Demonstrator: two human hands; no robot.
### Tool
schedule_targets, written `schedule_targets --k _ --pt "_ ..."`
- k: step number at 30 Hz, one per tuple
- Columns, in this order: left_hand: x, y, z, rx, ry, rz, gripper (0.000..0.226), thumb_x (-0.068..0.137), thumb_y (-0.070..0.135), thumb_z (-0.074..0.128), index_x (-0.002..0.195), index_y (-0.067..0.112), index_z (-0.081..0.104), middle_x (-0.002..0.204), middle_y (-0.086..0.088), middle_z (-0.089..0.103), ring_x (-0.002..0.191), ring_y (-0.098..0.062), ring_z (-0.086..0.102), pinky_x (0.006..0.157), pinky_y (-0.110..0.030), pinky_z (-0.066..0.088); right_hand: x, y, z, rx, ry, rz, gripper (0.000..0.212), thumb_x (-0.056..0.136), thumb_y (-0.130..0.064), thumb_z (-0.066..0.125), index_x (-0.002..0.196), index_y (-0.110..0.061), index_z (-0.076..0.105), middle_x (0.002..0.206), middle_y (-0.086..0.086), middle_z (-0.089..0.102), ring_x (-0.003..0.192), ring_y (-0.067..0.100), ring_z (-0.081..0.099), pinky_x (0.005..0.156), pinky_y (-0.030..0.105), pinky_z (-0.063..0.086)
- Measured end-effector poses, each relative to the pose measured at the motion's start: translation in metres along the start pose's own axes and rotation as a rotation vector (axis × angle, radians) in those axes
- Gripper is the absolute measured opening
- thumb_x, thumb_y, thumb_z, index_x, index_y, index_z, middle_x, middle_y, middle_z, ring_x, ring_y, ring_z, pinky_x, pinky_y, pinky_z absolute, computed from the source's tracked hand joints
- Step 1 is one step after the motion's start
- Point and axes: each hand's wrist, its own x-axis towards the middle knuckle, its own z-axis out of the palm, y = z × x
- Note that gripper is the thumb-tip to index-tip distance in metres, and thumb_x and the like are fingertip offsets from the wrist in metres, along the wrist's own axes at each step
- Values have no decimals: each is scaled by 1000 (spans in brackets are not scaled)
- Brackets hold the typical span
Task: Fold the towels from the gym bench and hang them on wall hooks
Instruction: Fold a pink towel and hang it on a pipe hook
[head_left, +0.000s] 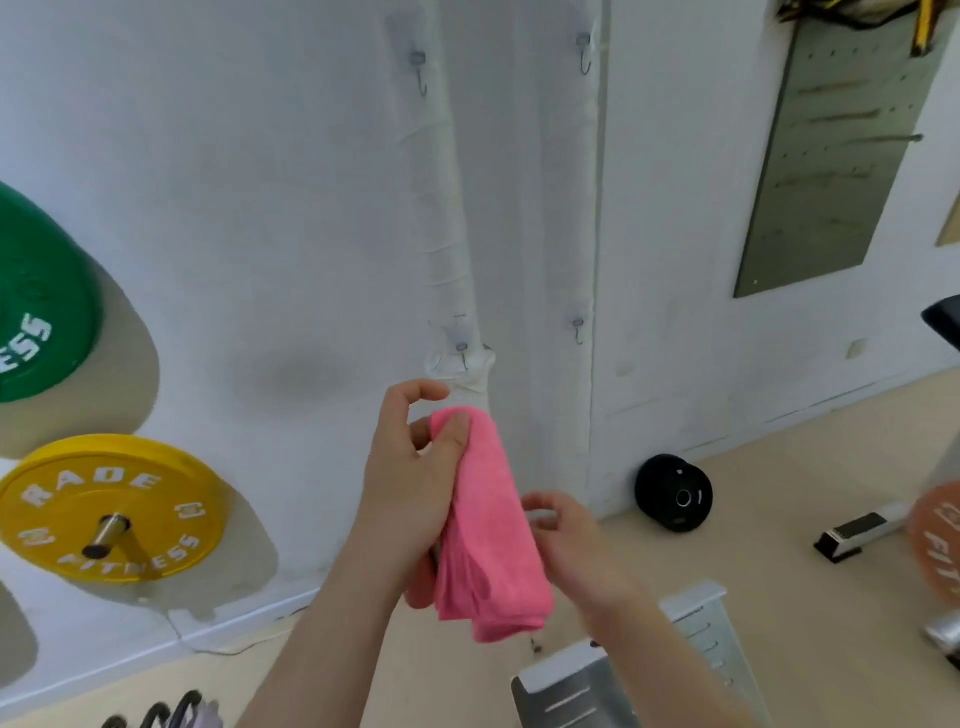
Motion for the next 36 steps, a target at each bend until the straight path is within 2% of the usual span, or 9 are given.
schedule_targets --k 3,6,10,13,16,20,24,29,36 --pt "42 -16 12 345 3 273 27 91 29 58 106 45 43 77 5 61 63 -9 57 60 -25 47 33 -35 -10 111 -65 18 35 91 -45 57 105 -14 65 84 7 70 68 17 65 61 27 53" --pt "72 -34 31 471 -307 324 52 90 28 58 122 57 30 80 10 65 70 0 62 64 -20 51 69 -67 -8 168 -272 36 45 87 -58 53 94 -19 73 86 5 73 82 21 71 77 37 59" --pt "131 -64 36 230 -503 176 56 84 4 60 120 46 51 88 14 71 83 2 67 77 -14 52 154 -76 4 260 -71 -1 13 82 -9 64 93 -5 68 82 14 69 72 24 65 67 34 52" --pt "212 -87 15 226 -243 322 43 79 4 64 103 41 64 102 27 66 101 6 59 85 -14 47 210 -93 0 111 -162 -11 32 62 -6 64 93 -1 70 85 16 63 79 26 57 70 34 45" --pt "297 -102 -1 266 -414 299 42 77 25 69 114 45 60 126 29 51 123 6 43 101 -21 34 265 -114 2 -28 -328 4 48 57 -1 59 103 -2 71 89 16 62 82 26 55 67 30 46" --pt "377 -120 -6 29 -829 -17 24 81 21 74 103 26 67 107 1 68 95 -18 65 88 -31 52 331 -130 9 -35 -382 47 58 53 2 55 107 -8 72 95 18 62 87 28 55 70 31 46" --pt "417 -152 5 19 -765 -47 12 77 16 78 86 17 70 85 -8 69 74 -20 62 79 -36 52 381 -122 9 -122 -322 106 60 51 -2 54 109 -5 68 90 13 60 84 25 54 66 31 45" --pt "443 -182 26 272 -776 -20 11 72 20 79 79 26 73 64 3 63 61 -8 55 63 -28 47 413 -110 26 -541 -237 -208 44 71 -1 65 107 -25 65 103 -12 66 96 -3 58 73 10 44" --pt "466 -220 45 501 -771 -81 9 72 32 78 76 26 72 72 4 70 66 -9 64 66 -29 52 452 -77 40 -579 -231 -167 24 77 -15 69 97 -28 71 96 -7 69 92 -2 63 84 27 55"
